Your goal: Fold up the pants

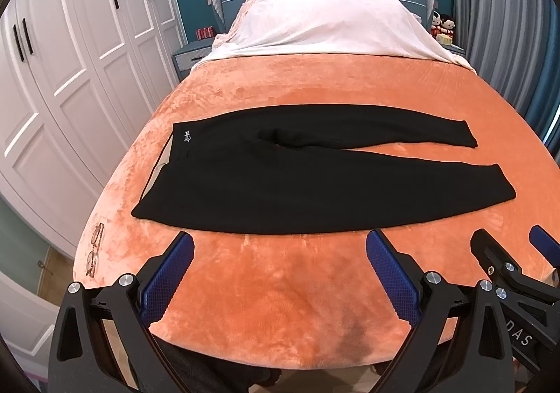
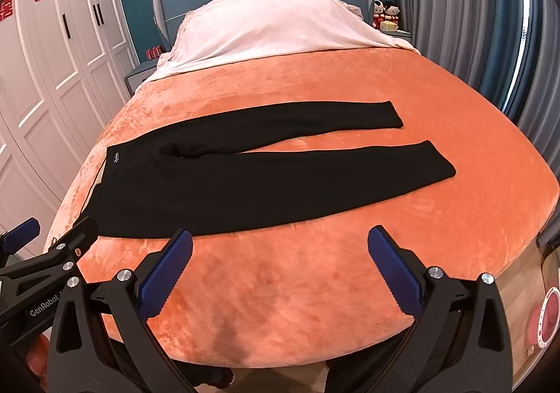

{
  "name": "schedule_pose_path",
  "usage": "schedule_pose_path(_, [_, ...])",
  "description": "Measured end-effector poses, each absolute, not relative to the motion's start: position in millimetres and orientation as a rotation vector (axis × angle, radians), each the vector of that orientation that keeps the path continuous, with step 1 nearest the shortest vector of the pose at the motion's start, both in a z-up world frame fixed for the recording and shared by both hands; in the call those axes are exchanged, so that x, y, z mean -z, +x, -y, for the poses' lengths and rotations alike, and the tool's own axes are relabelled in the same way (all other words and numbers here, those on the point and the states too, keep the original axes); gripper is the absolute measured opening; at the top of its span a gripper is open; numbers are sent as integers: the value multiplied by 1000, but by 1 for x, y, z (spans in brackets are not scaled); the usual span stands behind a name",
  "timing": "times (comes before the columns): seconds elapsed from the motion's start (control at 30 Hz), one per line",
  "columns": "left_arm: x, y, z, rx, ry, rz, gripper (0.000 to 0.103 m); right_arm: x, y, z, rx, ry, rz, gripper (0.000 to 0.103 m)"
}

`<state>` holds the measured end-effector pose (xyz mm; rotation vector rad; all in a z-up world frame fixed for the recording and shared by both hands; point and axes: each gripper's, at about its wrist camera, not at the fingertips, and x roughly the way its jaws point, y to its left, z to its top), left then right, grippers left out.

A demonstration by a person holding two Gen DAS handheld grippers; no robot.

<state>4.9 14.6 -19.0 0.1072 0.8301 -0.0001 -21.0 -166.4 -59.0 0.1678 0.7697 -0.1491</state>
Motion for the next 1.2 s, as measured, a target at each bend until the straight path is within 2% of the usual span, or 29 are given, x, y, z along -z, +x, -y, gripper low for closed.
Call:
schedule_pose_path(0.4, [36,26,-11,0,116,-888,97,70,-1,173,142,180,-824,98])
schedule_pose_path(0.67, [71,69,-16,-19,114,-978,97,106,47,219,142,205,-886,98])
schedule_pose_path(0.77, [84,96,-24,-42,92,-1003,97,120,88,268,195,188,-880,98])
schedule_pose_path(1.03, [121,198,-60,-111,32,-1029,98,166,262,425,320,208,-939,98])
schedule_pose_path(1.2, [145,307,-143,-200,-135,-1084,98,198,350,495,387,269,-971,98])
